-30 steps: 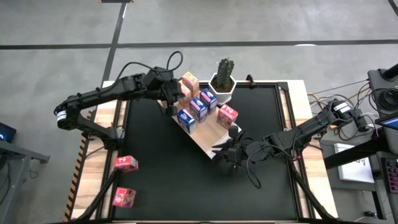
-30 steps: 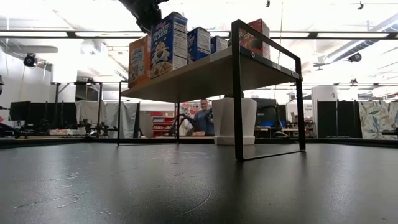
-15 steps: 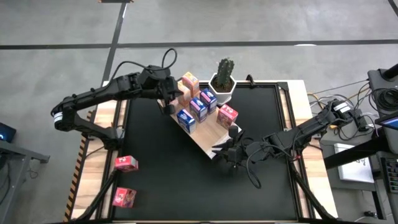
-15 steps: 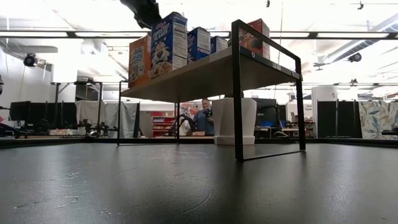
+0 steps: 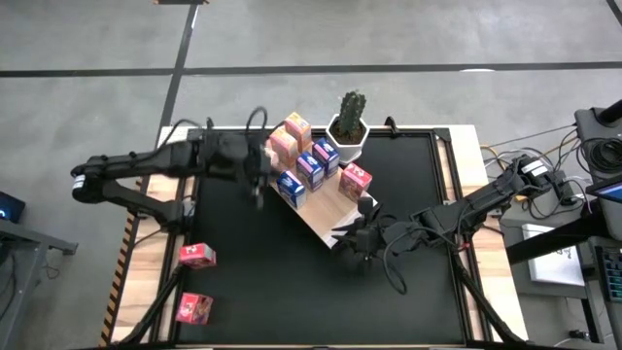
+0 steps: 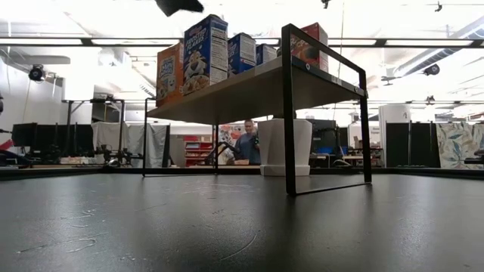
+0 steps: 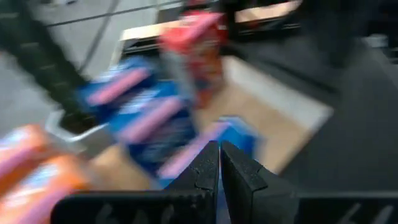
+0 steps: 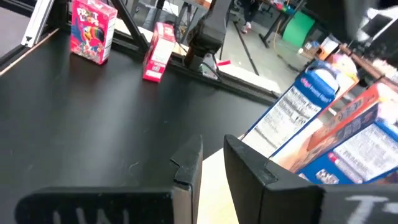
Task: Stack cereal on shelf
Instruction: Put the top red cereal box on the shelf aligned with the other red cereal box
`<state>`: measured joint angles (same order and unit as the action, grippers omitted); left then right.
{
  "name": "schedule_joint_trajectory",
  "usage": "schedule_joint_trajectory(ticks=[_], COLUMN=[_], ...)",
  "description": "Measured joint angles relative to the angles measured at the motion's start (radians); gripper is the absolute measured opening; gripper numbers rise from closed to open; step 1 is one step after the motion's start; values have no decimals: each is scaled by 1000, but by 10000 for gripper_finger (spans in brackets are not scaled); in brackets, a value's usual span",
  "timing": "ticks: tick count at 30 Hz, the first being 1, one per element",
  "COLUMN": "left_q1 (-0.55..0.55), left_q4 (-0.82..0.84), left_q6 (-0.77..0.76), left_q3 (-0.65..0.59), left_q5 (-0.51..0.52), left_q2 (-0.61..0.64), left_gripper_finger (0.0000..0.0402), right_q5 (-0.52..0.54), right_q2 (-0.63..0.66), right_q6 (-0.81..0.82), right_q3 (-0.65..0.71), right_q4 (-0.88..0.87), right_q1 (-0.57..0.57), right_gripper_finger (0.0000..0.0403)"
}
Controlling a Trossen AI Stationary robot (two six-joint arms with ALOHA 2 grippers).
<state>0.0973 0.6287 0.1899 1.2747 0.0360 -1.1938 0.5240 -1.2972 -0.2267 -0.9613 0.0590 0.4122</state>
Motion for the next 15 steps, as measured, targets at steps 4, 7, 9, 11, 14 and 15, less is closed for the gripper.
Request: schedule_joint_trajectory(ticks=[4,7,9,11,14,15], left_q1=[-140,-237,-293,-342,-400,-414], left_q4=[-28,-18,18,91,266,334], left_q6=[-80,-186,-273,-390,-599,-670], left_q3=[-65,-89,-90,-82,-51,-41], left_q5=[4,5,6,5,3,-5], left_q2=[35,45,47,48,32,24], left_gripper_finger=[0,0,0,0,0,0], right_q5=[0,-1,-1,-2,-5,-7], right_q2=[0,0,0,0,0,0], right_q6=[54,77,78,77,69,59], right_q3=[0,0,0,0,0,0], right_q4=[-20,-32,-32,-34,-35,-35], right_q1=[0,0,2,2,2,2], right_gripper_finger=[57,57,57,57,57,57])
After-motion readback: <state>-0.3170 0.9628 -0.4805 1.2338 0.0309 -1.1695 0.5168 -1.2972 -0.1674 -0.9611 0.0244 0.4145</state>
